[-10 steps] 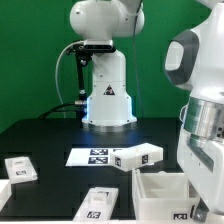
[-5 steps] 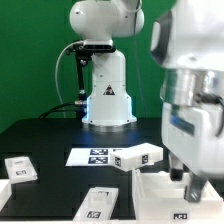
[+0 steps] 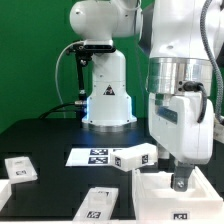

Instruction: Assemble cabinet

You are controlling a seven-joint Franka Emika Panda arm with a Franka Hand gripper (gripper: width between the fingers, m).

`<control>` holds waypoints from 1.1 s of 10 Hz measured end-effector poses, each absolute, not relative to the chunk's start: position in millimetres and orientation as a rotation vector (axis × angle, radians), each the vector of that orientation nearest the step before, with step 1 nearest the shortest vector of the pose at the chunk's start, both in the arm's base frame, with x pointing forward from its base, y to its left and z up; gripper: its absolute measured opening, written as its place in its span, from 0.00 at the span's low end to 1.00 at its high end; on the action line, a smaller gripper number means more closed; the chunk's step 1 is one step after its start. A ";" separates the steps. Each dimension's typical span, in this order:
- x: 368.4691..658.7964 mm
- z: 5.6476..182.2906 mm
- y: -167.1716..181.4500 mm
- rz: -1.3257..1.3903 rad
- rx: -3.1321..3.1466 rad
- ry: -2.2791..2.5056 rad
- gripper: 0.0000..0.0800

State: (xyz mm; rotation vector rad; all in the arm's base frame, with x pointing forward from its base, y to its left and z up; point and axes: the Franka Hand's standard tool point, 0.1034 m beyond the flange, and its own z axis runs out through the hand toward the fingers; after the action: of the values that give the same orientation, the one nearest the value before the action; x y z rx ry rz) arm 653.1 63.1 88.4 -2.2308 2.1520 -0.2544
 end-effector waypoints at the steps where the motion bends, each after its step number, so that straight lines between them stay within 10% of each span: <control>1: 653.0 90.0 59.4 -0.266 -2.257 2.112 1.00; 11: 607.3 93.4 -28.7 -0.198 -2.385 1.909 1.00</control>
Offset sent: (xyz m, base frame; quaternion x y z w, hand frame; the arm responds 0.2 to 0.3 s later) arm -0.0493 -0.0690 0.0164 -0.0070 -0.0739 -0.0645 0.9952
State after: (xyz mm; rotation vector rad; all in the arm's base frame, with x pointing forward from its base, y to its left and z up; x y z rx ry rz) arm 607.3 -28.7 93.4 -2.3852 1.9093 -0.1978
